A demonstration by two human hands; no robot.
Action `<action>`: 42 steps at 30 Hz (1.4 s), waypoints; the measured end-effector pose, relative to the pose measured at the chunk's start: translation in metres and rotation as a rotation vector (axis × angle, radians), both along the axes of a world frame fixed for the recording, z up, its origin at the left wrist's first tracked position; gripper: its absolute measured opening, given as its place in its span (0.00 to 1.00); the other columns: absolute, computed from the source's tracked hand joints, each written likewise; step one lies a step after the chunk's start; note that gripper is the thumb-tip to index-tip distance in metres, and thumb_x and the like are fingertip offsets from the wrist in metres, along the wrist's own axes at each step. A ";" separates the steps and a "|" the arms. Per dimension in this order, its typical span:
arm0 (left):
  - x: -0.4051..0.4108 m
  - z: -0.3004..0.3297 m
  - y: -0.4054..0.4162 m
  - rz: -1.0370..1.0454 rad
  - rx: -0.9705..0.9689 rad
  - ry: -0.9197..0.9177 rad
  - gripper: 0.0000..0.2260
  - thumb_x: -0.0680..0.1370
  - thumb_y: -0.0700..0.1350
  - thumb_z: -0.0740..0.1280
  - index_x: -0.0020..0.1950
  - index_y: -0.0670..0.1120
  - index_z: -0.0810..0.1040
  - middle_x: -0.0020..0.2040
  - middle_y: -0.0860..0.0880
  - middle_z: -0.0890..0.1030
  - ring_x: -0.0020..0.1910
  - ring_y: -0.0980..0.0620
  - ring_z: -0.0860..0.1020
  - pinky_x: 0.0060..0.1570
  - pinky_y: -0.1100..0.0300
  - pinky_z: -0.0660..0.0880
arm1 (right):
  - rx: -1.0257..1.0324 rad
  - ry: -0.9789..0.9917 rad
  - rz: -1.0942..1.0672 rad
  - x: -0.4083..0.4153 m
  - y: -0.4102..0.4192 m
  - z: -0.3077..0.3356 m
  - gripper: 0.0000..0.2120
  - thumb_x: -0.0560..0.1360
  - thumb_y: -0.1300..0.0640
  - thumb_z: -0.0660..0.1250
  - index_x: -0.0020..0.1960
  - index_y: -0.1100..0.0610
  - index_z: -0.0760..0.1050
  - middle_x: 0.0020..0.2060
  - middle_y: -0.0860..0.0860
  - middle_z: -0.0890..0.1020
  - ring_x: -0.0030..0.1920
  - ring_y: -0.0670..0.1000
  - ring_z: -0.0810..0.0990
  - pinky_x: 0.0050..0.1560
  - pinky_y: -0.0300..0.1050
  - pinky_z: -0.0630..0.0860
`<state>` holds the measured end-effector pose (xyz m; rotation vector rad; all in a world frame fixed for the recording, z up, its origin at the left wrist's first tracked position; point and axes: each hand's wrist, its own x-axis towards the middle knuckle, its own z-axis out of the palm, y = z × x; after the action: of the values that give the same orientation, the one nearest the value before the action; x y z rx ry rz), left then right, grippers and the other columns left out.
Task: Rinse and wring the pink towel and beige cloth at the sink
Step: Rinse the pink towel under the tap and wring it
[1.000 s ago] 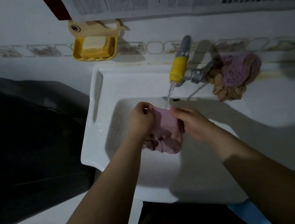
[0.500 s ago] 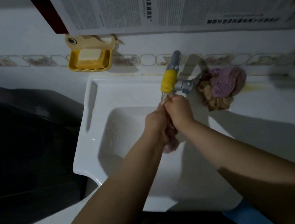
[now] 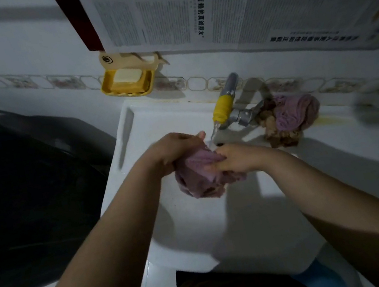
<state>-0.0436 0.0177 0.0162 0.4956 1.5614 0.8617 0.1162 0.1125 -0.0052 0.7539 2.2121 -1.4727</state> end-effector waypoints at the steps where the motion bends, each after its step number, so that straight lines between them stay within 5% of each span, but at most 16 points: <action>1: -0.004 0.000 -0.001 -0.168 -0.012 0.124 0.22 0.72 0.54 0.73 0.57 0.40 0.78 0.54 0.42 0.82 0.52 0.43 0.80 0.51 0.57 0.77 | -0.033 0.069 -0.067 0.002 0.002 0.001 0.10 0.77 0.48 0.65 0.41 0.53 0.78 0.28 0.46 0.80 0.29 0.42 0.77 0.32 0.38 0.73; 3: -0.006 -0.002 -0.003 -0.574 -0.054 0.416 0.20 0.74 0.54 0.71 0.59 0.42 0.77 0.55 0.45 0.81 0.51 0.46 0.79 0.44 0.64 0.73 | -0.056 0.205 -0.190 0.001 0.006 0.001 0.08 0.78 0.52 0.64 0.42 0.51 0.78 0.36 0.47 0.83 0.36 0.40 0.76 0.39 0.38 0.71; 5: -0.009 -0.007 -0.007 -0.684 -0.043 0.548 0.17 0.77 0.55 0.67 0.56 0.42 0.80 0.50 0.44 0.83 0.44 0.49 0.79 0.42 0.62 0.72 | -0.078 0.259 -0.298 -0.004 0.008 0.001 0.11 0.77 0.48 0.64 0.41 0.52 0.80 0.38 0.52 0.84 0.38 0.42 0.76 0.41 0.40 0.71; 9: -0.010 -0.025 -0.023 -0.038 0.156 0.031 0.25 0.78 0.55 0.62 0.51 0.31 0.79 0.49 0.30 0.80 0.45 0.40 0.79 0.53 0.43 0.75 | -0.393 0.275 -0.562 -0.004 0.021 -0.007 0.12 0.68 0.50 0.72 0.40 0.59 0.83 0.38 0.53 0.85 0.41 0.50 0.83 0.44 0.42 0.78; 13: 0.003 -0.044 -0.017 0.385 0.203 0.089 0.21 0.81 0.54 0.59 0.44 0.38 0.79 0.41 0.38 0.81 0.41 0.44 0.78 0.46 0.48 0.76 | -0.327 0.028 -0.327 0.009 0.025 -0.020 0.20 0.65 0.44 0.73 0.49 0.58 0.83 0.47 0.53 0.85 0.47 0.50 0.84 0.49 0.43 0.79; 15: 0.011 -0.050 -0.010 0.523 0.118 0.159 0.21 0.82 0.54 0.57 0.46 0.39 0.78 0.44 0.38 0.81 0.44 0.44 0.79 0.47 0.48 0.77 | -0.337 0.005 -0.416 0.013 0.024 -0.028 0.19 0.71 0.45 0.69 0.53 0.58 0.80 0.49 0.56 0.84 0.48 0.52 0.83 0.54 0.48 0.77; 17: 0.018 -0.052 -0.001 0.629 -0.006 0.219 0.21 0.83 0.53 0.53 0.49 0.39 0.78 0.51 0.37 0.80 0.48 0.42 0.78 0.48 0.52 0.76 | -0.313 0.111 -0.585 0.010 0.012 -0.034 0.12 0.76 0.47 0.65 0.48 0.54 0.81 0.45 0.54 0.85 0.43 0.49 0.83 0.50 0.47 0.78; 19: 0.031 -0.054 0.012 0.686 -0.111 0.138 0.23 0.83 0.51 0.50 0.48 0.37 0.78 0.49 0.36 0.80 0.44 0.42 0.80 0.43 0.55 0.77 | -0.111 0.169 -0.648 -0.007 -0.007 -0.033 0.17 0.77 0.43 0.62 0.37 0.52 0.79 0.34 0.46 0.83 0.36 0.44 0.80 0.41 0.39 0.75; 21: 0.050 -0.052 0.023 0.623 -0.150 0.035 0.22 0.83 0.52 0.51 0.42 0.39 0.76 0.39 0.37 0.81 0.33 0.45 0.80 0.29 0.61 0.76 | 0.108 0.166 -0.681 -0.026 -0.017 -0.033 0.24 0.77 0.40 0.60 0.30 0.55 0.74 0.26 0.48 0.78 0.31 0.47 0.77 0.36 0.40 0.71; 27: 0.059 -0.058 0.034 0.772 -0.098 -0.085 0.21 0.82 0.52 0.57 0.60 0.36 0.75 0.58 0.35 0.79 0.57 0.38 0.78 0.59 0.49 0.73 | 0.270 0.174 -0.853 -0.046 -0.018 -0.039 0.23 0.80 0.46 0.55 0.46 0.64 0.79 0.44 0.65 0.82 0.48 0.61 0.80 0.48 0.49 0.74; 29: 0.061 -0.062 0.032 0.791 -0.091 -0.129 0.20 0.81 0.53 0.59 0.64 0.38 0.72 0.59 0.37 0.78 0.57 0.38 0.78 0.57 0.50 0.75 | 0.314 0.167 -0.800 -0.048 -0.025 -0.039 0.24 0.80 0.46 0.54 0.47 0.63 0.80 0.44 0.63 0.82 0.48 0.59 0.80 0.44 0.44 0.69; 33: 0.077 -0.057 0.029 0.678 -0.130 -0.169 0.23 0.79 0.58 0.59 0.43 0.39 0.80 0.47 0.34 0.82 0.47 0.37 0.82 0.52 0.42 0.78 | 0.315 0.083 -0.842 -0.042 -0.008 -0.042 0.22 0.81 0.51 0.54 0.47 0.66 0.78 0.47 0.65 0.81 0.51 0.62 0.79 0.49 0.49 0.73; 37: 0.067 -0.055 0.024 0.691 -0.134 -0.118 0.23 0.81 0.57 0.56 0.51 0.37 0.78 0.47 0.39 0.80 0.55 0.37 0.79 0.47 0.52 0.76 | 0.360 0.147 -0.754 -0.046 -0.032 -0.042 0.23 0.80 0.46 0.53 0.42 0.60 0.78 0.41 0.60 0.82 0.43 0.56 0.78 0.42 0.45 0.68; 42: 0.064 -0.054 0.011 0.322 -0.176 -0.116 0.30 0.74 0.66 0.61 0.51 0.39 0.82 0.50 0.38 0.83 0.51 0.42 0.81 0.57 0.48 0.76 | 0.201 0.075 -0.787 -0.034 0.000 -0.046 0.21 0.81 0.50 0.55 0.50 0.66 0.78 0.51 0.64 0.81 0.54 0.60 0.78 0.55 0.50 0.73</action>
<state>0.0201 0.0285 -0.0379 0.0649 1.6155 0.9661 0.0825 0.1128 -0.0509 1.8132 2.2471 -1.6108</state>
